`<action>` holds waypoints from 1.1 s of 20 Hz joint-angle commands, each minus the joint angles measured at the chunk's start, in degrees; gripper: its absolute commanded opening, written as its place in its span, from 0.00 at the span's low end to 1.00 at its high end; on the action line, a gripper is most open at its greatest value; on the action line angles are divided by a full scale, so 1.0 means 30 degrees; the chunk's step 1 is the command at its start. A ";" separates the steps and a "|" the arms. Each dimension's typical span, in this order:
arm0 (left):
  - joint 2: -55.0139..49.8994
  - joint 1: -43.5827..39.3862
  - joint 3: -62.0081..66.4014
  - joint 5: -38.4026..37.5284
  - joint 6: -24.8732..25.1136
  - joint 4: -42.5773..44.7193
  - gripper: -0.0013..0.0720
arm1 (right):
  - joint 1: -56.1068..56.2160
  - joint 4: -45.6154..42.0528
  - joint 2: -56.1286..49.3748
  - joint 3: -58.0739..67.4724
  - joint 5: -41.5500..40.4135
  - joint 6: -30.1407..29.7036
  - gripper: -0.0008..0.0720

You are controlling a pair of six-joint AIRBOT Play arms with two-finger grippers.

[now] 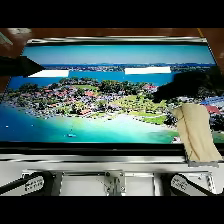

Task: Fold the shirts.

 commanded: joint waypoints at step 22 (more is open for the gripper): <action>0.0000 -0.0029 -0.0007 -0.0729 0.0073 -0.0007 0.07 | -0.5654 -1.4426 0.3366 -0.4503 1.1366 0.2193 0.11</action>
